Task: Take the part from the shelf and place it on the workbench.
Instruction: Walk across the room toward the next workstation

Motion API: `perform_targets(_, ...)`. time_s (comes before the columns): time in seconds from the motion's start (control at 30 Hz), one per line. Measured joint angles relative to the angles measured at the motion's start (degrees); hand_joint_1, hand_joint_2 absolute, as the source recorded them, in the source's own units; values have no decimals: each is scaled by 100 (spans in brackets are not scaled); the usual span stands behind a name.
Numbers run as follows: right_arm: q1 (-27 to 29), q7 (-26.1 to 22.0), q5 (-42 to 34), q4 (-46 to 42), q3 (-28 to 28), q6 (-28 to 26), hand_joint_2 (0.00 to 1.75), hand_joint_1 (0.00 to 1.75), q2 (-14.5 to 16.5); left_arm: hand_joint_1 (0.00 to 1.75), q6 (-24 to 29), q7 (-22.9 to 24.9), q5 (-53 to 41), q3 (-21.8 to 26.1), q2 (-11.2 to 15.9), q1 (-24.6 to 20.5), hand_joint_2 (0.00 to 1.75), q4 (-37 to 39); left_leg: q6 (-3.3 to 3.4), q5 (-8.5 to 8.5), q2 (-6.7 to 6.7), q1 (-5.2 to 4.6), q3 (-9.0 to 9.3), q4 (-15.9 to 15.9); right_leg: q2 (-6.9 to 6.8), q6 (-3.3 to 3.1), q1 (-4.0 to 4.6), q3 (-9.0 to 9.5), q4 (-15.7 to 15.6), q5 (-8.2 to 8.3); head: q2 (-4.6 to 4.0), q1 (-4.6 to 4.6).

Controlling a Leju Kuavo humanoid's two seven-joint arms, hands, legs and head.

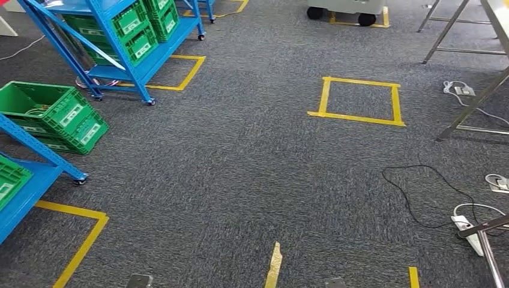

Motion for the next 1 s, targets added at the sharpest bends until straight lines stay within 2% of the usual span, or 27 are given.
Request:
perform_targets(0.03, 8, -2, 0, 0, -4, 1, 0, 0, 0, 0, 1, 0, 0, 0, 0, -13, 0, 0, -23, -186, 127, 6, -191, 389, -102, -16, 9, 7, -5, -9, 0, -10)
perform_targets(0.07, 15, -2, 0, 0, -9, 2, 0, 0, -1, 0, 2, 0, 0, 0, 0, -17, 0, 0, -45, -324, 193, 16, -369, 747, -206, -25, 18, 11, -4, -21, 0, -12)
perform_targets(0.1, 18, -3, 1, 0, -14, 4, 0, 0, -1, 0, 4, 0, 0, 0, 1, -10, 0, 0, -62, -367, 224, 28, -473, 962, -298, -27, 24, 16, -3, -33, 0, -11)
perform_targets(0.13, 17, -5, 2, 0, -16, 7, 0, 0, -1, 0, 7, 0, 0, 0, 2, 2, 0, 0, -74, -298, 244, 36, -469, 965, -380, -22, 25, 24, -2, -46, 0, -11)
perform_targets(0.17, 14, -7, 4, 0, -18, 10, 0, 0, -1, 0, 10, 0, -1, 0, 3, 11, 0, -1, -78, -132, 273, 40, -344, 742, -454, -11, 25, 41, -2, -62, 0, -13)
perform_targets(0.2, 12, -11, 10, 0, -20, 12, 0, 0, -1, 0, 14, 0, -2, 0, 5, 14, 0, -3, -74, 79, 345, 42, -130, 361, -525, 6, 24, 67, -1, -81, 0, -13)
perform_targets(0.27, 7, -22, 26, 0, -27, 15, 0, 0, -1, 0, 19, 1, -4, 0, 4, -3, 0, -9, -30, 304, 593, 4, 274, -353, -648, 63, 52, 100, 5, -138, 0, -16)
perform_targets(0.3, 3, -29, 35, 0, -33, 16, 0, 0, -1, 0, 21, 2, -5, 0, 2, -13, 0, -12, 9, 317, 674, -17, 375, -537, -703, 94, 69, 109, 8, -168, 0, -12)
perform_targets(0.33, -2, -33, 44, 0, -45, 18, 0, 0, -1, 0, 22, 4, -7, 0, 1, -17, 0, -13, 57, 276, 690, -38, 398, -600, -751, 130, 76, 135, 33, -178, 0, -9)
perform_targets(0.4, -17, -41, 66, 0, -67, 24, 0, 0, -1, 0, 25, 10, -8, 1, 5, -2, 0, -14, 158, 249, 553, -34, 417, -625, -793, 197, 52, 183, 96, -197, 0, -1)
perform_targets(0.43, -25, -45, 78, 0, -76, 27, 0, 0, -1, 0, 25, 14, -8, 2, 8, 7, 0, -15, 202, 236, 487, -29, 440, -634, -712, 226, 28, 171, 191, -242, 0, 3)
perform_targets(0.47, -35, -49, 88, 0, -81, 32, 0, 0, -1, 0, 25, 16, -7, 2, 12, 8, 0, -16, 237, 226, 426, -23, 468, -637, -587, 245, 12, 82, 359, -345, 0, 10)
perform_targets(0.53, -37, -54, 98, 0, -93, 38, 0, 0, -1, 0, 19, 19, -7, 2, 19, -5, 0, -21, 284, 208, 303, -25, 498, -636, -297, 262, -8, -291, 1019, -660, 0, 30)
perform_targets(0.57, -28, -55, 101, 1, -102, 44, 0, 0, -1, 0, 15, 20, -7, 2, 24, -10, 0, -23, 298, 195, 228, -31, 511, -634, -222, 265, -7, -533, 1399, -791, 0, 38)
perform_targets(0.6, -13, -56, 104, 1, -109, 51, 0, 0, -1, 0, 9, 20, -7, 2, 27, -8, 0, -26, 308, 174, 144, -38, 535, -632, -180, 265, -5, -739, 1668, -836, 0, 43)
perform_targets(0.63, 2, -60, 110, 2, -115, 60, 0, 0, -1, 0, 5, 20, -6, 3, 31, 1, 0, -27, 312, 146, 57, -44, 572, -630, -157, 258, -2, -861, 1746, -773, 0, 47)
perform_targets(0.67, 11, -64, 116, 2, -118, 67, 0, 0, -1, 0, 3, 20, -5, 3, 33, 11, 0, -27, 308, 112, -30, -48, 626, -630, -137, 247, -1, -874, 1601, -597, 0, 49)
perform_targets(0.7, 15, -71, 122, 2, -119, 72, 0, 0, -1, 0, 1, 20, -3, 4, 33, 17, 0, -28, 300, 70, -114, -48, 689, -629, -98, 234, -1, -794, 1276, -343, 0, 49)
perform_targets(0.73, 19, -77, 127, 4, -120, 76, 0, 0, -1, 0, 1, 20, -2, 4, 33, 18, 0, -28, 286, 26, -185, -45, 746, -630, -4, 220, -4, -681, 899, -91, 0, 53)
perform_targets(0.8, 9, -87, 133, 10, -124, 79, 0, 0, -1, 0, -1, 21, 1, 5, 30, 10, 0, -30, 235, -47, -304, -35, 804, -634, 156, 180, -1, -511, 346, 129, 0, 56)
perform_targets(0.83, -1, -90, 138, 13, -128, 81, 0, 0, -2, 0, -1, 22, 1, 5, 30, 12, 0, -31, 198, -63, -339, -26, 811, -629, 201, 150, 7, -477, 243, 134, 0, 57)
perform_targets(0.9, -16, -98, 158, 13, -134, 88, 0, 0, -1, 0, -1, 24, 1, 7, 33, 27, 0, -37, 134, -80, -343, -15, 826, -607, 156, 82, 22, -389, 188, 110, 0, 55)
perform_targets(0.93, -12, -103, 171, 13, -138, 92, 0, 0, -1, 0, -1, 23, 0, 7, 34, 27, 0, -40, 108, -63, -246, -20, 800, -494, 128, 47, 21, -329, 158, 105, 0, 48)
perform_targets(0.97, -8, -107, 181, 13, -140, 96, 0, 0, 1, 0, -1, 22, 0, 7, 36, 17, 0, -42, 87, -55, -117, -26, 696, -281, 94, 14, 20, -252, 133, 83, 0, 34)
perform_targets(1.0, -6, -110, 188, 13, -143, 98, 0, 0, 2, 0, -1, 21, 0, 7, 37, 0, 0, -44, 64, -76, 24, -30, 501, 50, 58, -12, 21, -173, 108, 52, 0, 23)
